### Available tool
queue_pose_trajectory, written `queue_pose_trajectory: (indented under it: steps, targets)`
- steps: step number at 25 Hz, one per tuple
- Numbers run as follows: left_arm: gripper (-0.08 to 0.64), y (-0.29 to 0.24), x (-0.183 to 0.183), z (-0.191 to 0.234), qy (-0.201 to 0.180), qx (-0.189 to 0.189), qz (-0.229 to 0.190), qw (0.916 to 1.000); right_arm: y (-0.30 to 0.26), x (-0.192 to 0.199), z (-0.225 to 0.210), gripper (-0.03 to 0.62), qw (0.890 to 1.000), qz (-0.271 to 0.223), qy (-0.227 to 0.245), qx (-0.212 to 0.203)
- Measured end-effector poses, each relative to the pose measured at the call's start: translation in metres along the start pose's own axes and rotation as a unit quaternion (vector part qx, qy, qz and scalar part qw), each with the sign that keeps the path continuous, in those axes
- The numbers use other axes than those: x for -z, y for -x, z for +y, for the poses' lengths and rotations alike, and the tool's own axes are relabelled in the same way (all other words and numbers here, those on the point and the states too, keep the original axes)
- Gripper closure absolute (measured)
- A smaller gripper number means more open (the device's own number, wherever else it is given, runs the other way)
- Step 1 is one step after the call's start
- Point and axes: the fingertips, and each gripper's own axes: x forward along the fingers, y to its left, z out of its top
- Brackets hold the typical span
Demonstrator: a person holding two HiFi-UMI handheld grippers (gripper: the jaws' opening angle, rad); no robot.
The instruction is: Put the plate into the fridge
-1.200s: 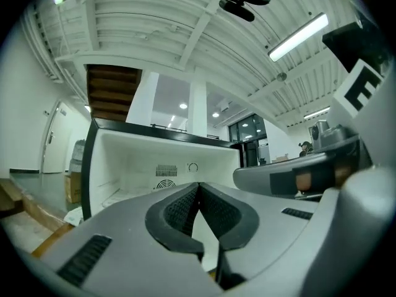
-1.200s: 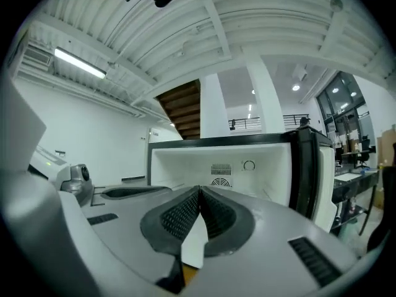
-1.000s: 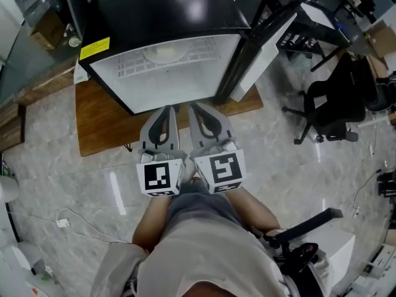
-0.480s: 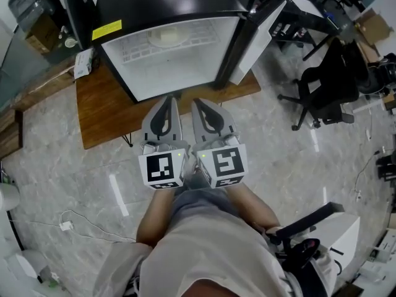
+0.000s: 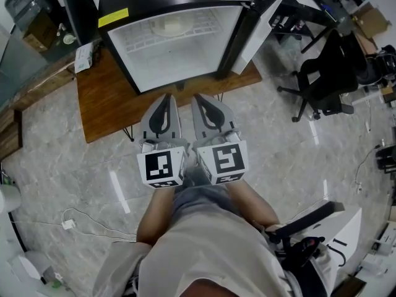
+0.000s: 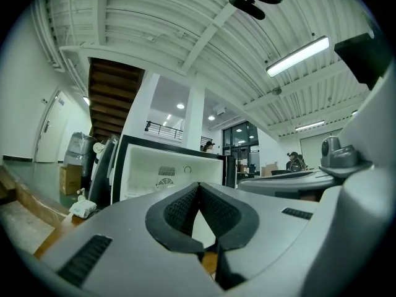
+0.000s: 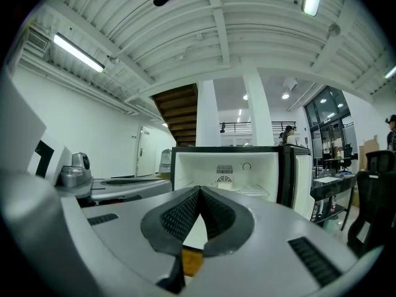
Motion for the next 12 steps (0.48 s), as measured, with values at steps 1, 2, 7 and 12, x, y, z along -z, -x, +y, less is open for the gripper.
queue_pose_trajectory:
  steps: [1,2,7,12]
  targets:
    - [0.541,0.0001,0.0008,0.0005,0.0,0.001,0.001,1.0,-0.0001,-0.0003,-0.0006,0.577,1.0,-0.001,0.001,0.002]
    - [0.541,-0.0002,0.0015,0.0007,0.0,0.002,0.002,1.0,-0.0007,-0.0001,-0.0009,0.577,1.0,-0.001,0.002,0.003]
    - [0.541,-0.0039,0.0033,-0.0027,0.001,0.009,0.002,1.0,-0.005,0.0016,0.0012,0.577,1.0,0.001,0.001,-0.002]
    - [0.541,-0.0061,0.0038,-0.005,0.0,0.014,0.004,0.9999,-0.0081,-0.0064,0.0013,0.577,1.0,-0.013,0.004,-0.005]
